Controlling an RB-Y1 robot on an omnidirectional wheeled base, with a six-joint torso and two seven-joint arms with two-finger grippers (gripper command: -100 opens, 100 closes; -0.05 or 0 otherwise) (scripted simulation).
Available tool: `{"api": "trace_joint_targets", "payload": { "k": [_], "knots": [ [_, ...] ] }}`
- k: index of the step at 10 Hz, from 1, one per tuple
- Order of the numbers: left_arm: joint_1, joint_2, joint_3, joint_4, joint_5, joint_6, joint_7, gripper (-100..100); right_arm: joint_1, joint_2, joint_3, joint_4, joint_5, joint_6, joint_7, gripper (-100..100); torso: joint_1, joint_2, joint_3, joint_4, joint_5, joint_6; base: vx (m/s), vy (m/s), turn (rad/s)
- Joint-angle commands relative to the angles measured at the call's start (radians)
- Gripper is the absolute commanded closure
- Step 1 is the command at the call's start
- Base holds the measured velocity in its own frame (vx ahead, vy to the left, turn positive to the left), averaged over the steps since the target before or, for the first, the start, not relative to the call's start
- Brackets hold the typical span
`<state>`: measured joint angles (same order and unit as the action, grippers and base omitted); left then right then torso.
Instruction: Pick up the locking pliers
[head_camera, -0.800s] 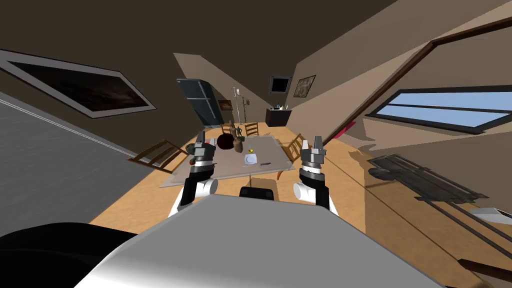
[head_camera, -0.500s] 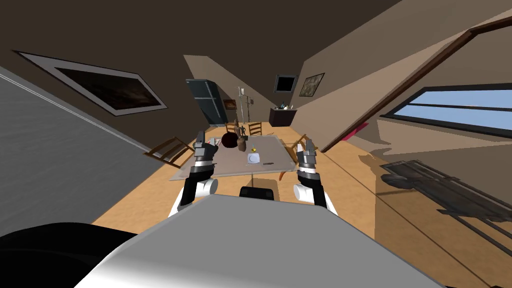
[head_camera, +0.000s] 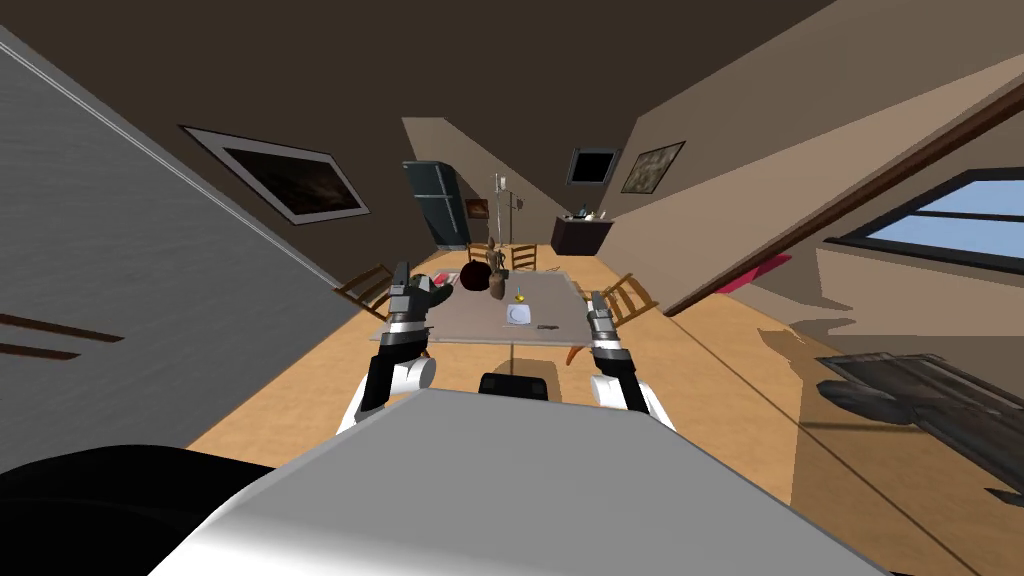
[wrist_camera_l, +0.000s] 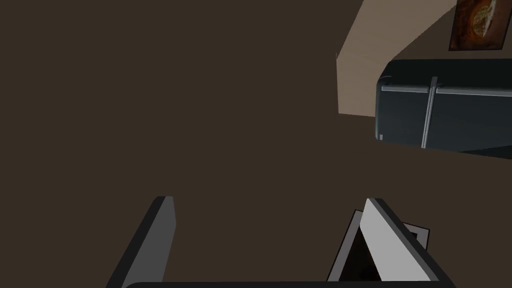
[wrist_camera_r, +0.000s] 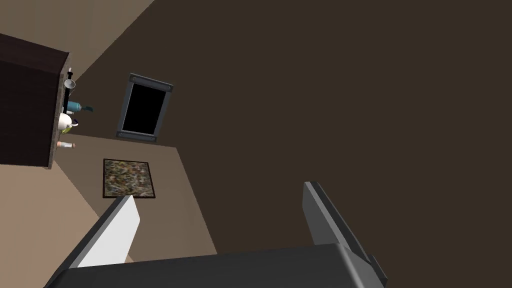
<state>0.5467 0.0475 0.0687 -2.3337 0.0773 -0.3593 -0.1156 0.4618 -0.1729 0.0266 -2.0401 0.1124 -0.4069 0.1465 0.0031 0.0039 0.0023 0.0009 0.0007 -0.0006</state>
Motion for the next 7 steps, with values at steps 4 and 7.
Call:
{"api": "trace_joint_targets", "payload": {
  "k": [4, 7],
  "knots": [
    [0.0, 0.0, 0.0, 0.0, 0.0, 0.0, 0.0, 0, -0.026, -0.063, -0.017, 0.14, 0.068, 0.064, 0.05, -100, 0.0, 0.001, 0.0, 0.0, 0.0, 0.001, -0.052, 0.053, 0.201],
    [0.0, 0.0, 0.0, 0.0, 0.0, 0.0, 0.0, 0, -0.038, -0.107, -0.022, 0.239, 0.128, 0.106, 0.098, -100, 0.0, 0.0, 0.0, 0.0, 0.0, 0.0, -0.047, 0.064, 0.26]
  ]
}}
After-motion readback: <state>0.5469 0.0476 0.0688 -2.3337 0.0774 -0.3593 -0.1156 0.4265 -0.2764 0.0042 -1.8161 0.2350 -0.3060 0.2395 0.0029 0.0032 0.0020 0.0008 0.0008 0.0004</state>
